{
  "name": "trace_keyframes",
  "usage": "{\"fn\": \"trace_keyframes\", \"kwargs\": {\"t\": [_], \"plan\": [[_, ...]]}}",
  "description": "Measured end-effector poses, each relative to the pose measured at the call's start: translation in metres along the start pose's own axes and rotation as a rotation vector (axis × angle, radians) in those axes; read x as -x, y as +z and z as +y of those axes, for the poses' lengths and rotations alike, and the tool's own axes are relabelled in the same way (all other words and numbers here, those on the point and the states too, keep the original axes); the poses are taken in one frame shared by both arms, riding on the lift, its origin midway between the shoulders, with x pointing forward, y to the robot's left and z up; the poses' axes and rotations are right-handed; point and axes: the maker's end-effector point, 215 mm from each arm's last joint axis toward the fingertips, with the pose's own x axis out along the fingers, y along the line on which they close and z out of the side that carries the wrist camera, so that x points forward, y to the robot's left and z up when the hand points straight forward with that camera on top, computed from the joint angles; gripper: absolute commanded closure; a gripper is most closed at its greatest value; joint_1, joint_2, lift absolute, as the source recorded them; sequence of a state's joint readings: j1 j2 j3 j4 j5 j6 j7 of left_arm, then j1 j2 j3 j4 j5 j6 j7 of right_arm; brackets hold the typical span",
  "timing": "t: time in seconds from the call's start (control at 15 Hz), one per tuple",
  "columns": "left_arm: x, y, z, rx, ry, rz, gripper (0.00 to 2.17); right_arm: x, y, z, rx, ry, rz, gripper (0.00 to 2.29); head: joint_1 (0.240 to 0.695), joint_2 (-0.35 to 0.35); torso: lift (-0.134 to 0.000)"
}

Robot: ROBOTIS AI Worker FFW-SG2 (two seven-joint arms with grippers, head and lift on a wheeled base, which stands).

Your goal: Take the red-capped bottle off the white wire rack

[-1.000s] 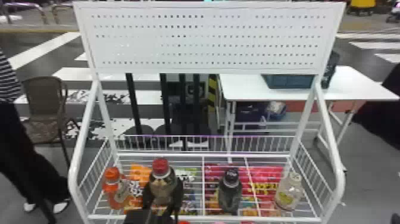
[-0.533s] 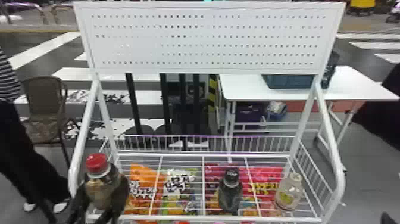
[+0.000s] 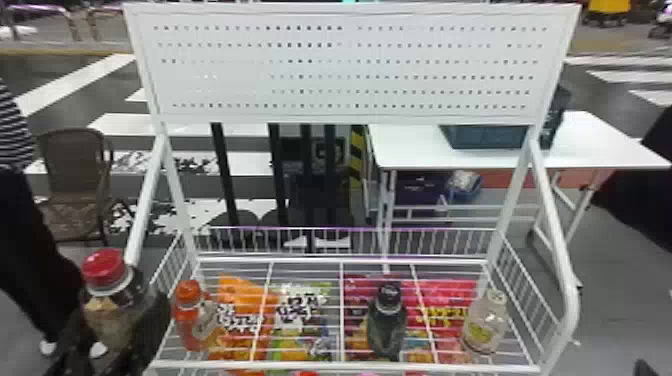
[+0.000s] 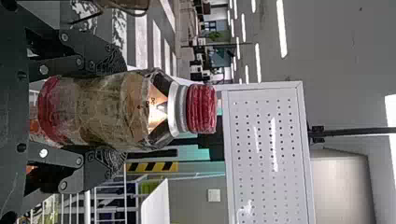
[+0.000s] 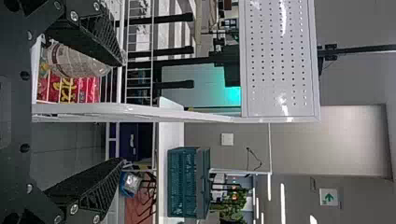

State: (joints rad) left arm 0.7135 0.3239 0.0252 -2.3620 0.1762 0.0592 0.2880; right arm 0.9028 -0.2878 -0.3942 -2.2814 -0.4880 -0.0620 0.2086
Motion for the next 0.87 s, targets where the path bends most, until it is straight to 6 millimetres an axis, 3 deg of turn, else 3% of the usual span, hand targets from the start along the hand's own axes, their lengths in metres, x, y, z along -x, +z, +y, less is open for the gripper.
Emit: {"fn": "trace_keyframes", "kwargs": {"t": [0.47,0.87], "plan": [[-0.001,-0.004,0.017,0.0,0.036,0.002,1.76,0.001,0.008,0.007,-0.007,0.012,-0.014,0.17,0.499,0.0,0.0],[-0.001,0.003,0.017,0.006,0.04,-0.01,1.76,0.001,0.007,0.006,-0.008,0.012,-0.014,0.17,0.499,0.0,0.0]]}}
